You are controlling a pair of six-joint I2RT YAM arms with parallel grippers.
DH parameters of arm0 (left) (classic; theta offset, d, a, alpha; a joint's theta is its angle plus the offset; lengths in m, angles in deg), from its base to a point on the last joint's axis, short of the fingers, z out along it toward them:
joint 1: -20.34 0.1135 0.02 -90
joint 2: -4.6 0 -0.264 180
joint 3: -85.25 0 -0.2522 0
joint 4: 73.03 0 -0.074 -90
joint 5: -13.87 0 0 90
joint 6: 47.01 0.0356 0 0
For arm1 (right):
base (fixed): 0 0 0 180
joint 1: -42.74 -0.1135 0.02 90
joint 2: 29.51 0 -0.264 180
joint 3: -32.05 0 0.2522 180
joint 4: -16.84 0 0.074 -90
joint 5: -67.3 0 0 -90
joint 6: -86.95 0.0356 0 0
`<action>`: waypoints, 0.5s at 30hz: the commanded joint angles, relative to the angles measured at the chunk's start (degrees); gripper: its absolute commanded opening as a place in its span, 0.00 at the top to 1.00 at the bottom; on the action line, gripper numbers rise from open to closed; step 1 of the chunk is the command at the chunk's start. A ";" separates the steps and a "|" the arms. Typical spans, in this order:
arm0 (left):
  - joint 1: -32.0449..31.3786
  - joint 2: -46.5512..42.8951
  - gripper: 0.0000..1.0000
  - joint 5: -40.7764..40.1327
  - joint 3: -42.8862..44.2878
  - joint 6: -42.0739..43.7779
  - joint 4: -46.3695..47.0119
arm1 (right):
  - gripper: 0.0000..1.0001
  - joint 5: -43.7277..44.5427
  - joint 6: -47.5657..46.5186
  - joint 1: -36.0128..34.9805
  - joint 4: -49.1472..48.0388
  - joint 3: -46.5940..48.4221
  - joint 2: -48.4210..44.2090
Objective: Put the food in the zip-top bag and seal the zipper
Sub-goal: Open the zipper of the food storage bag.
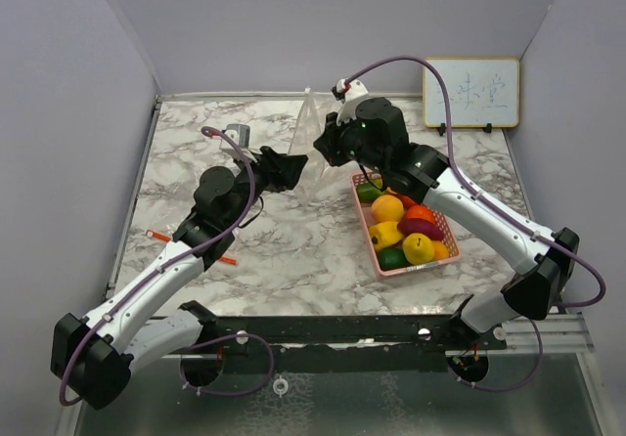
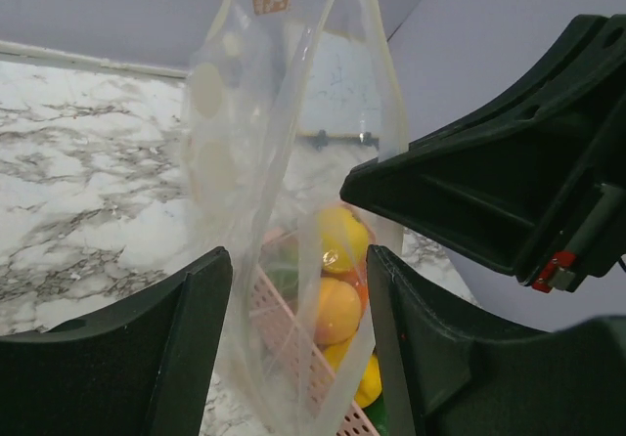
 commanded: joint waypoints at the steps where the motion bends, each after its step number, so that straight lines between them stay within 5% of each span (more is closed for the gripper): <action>1: 0.07 0.49 0.38 4.04 1.41 -1.55 4.73 | 0.98 -1.55 -0.31 -0.17 -0.02 -0.02 -0.01; 11: 0.10 2.40 0.39 -2.14 -0.39 2.46 0.39 | 0.98 -6.71 -0.88 -0.17 -0.29 0.84 -2.16; 15: 0.14 3.34 0.78 -3.16 -0.03 4.47 -0.70 | 0.98 -6.70 0.04 -0.17 0.52 0.85 -3.10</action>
